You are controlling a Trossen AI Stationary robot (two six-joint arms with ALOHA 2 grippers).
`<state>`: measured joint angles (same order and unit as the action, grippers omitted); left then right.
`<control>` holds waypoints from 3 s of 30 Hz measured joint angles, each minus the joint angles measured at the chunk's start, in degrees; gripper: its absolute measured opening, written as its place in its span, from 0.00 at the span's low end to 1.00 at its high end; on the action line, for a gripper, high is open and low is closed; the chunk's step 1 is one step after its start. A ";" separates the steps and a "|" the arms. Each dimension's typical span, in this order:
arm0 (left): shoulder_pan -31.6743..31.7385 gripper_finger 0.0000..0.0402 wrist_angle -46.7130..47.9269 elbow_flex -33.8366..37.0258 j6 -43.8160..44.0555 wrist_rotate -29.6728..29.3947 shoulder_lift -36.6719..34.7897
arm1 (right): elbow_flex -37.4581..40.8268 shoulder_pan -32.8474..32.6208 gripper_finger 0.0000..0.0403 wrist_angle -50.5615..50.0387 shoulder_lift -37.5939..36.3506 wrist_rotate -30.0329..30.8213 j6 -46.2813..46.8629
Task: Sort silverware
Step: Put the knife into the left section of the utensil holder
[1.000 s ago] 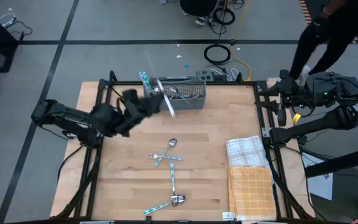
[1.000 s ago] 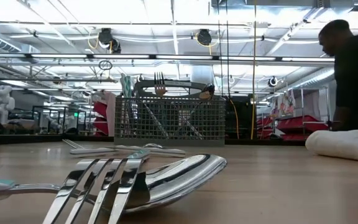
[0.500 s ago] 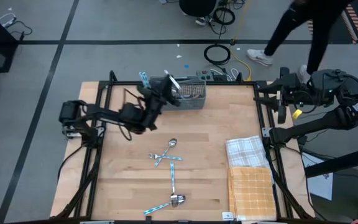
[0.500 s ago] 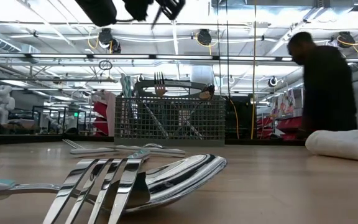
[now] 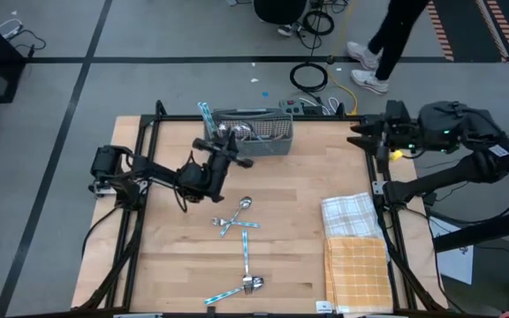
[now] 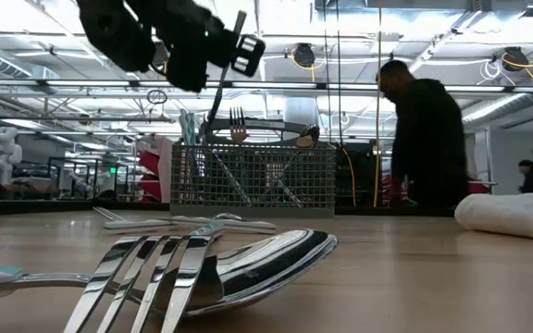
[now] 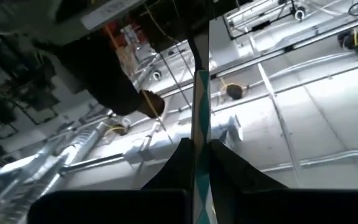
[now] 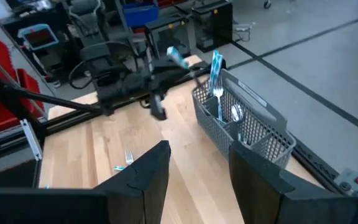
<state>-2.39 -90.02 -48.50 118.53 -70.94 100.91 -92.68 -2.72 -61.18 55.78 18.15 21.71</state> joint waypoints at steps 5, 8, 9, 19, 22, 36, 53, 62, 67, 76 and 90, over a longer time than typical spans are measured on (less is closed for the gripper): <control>2.81 0.06 0.13 -1.75 2.05 9.09 -1.15 | 0.02 0.00 0.39 0.38 2.72 -0.09 -0.01; 5.04 0.06 -0.11 -2.22 -0.63 10.95 -3.51 | 0.02 0.00 0.39 0.35 4.00 -0.09 -1.26; 5.68 0.06 -0.04 -2.00 -0.95 10.89 -4.45 | 0.02 0.00 0.39 0.36 4.41 -0.09 -1.71; 11.84 0.06 0.00 -1.58 -8.82 21.66 -9.02 | 0.04 0.00 0.39 0.08 5.78 1.66 -3.33; 11.69 0.06 0.05 -1.58 -11.80 23.14 -9.02 | 0.04 0.00 0.39 0.08 5.76 2.95 -3.35; 12.37 0.06 0.63 -1.95 1.00 48.17 -11.03 | 0.04 0.00 0.39 0.01 5.74 4.83 -4.47; 10.18 0.07 0.47 9.18 -7.28 31.40 -18.85 | 0.04 0.00 0.39 0.10 5.76 5.99 -0.94; 4.25 0.08 -0.20 16.65 1.19 22.72 -18.52 | 0.04 -0.02 0.39 0.12 5.75 7.85 0.13; 1.96 0.08 0.09 20.44 4.39 19.16 -18.44 | 0.04 0.00 0.39 0.12 5.89 7.85 0.15; 2.67 0.08 3.95 23.21 11.67 18.09 -18.46 | 0.04 0.00 0.39 0.10 5.93 9.01 1.30; 10.25 0.08 7.14 25.32 16.08 17.99 -18.48 | 0.04 0.00 0.39 0.19 6.02 9.52 4.70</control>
<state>7.86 -82.87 -23.19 134.62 -52.95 82.43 -92.64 -2.72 -60.99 61.80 27.67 26.41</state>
